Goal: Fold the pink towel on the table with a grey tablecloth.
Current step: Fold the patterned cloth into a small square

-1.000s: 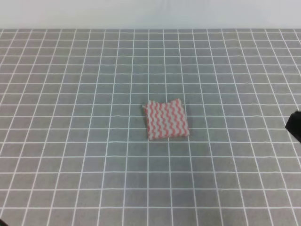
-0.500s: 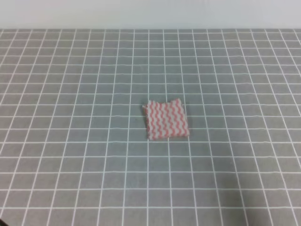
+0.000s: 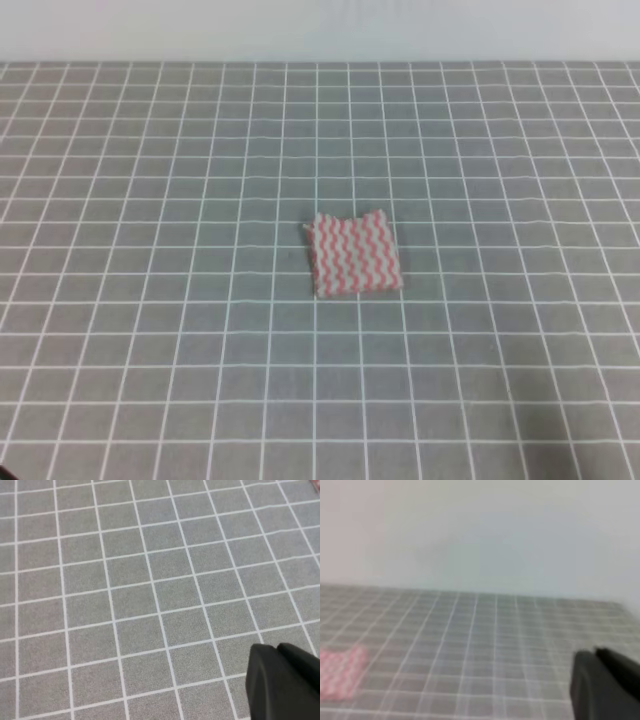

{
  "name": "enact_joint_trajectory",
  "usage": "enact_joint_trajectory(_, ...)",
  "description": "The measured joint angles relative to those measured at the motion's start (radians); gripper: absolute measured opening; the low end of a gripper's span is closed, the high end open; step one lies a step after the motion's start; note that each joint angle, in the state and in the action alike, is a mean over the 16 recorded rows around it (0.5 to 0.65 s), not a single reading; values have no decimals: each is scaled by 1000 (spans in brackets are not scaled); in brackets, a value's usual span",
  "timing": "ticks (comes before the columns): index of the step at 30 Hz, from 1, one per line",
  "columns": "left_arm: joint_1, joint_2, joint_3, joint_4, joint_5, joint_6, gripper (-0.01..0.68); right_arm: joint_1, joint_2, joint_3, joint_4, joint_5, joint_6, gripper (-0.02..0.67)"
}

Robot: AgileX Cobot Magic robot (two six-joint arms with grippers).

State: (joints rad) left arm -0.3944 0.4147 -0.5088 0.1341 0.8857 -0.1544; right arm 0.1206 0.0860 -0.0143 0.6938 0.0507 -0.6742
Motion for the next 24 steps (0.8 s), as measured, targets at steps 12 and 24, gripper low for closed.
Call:
enact_joint_trajectory(12,0,1,0,1,3,0,0,-12,-109,38,-715,239,722,-18)
enact_joint_trajectory(24,0,1,0,1,3,0,0,-12,-115,37,-728,235,674,-17)
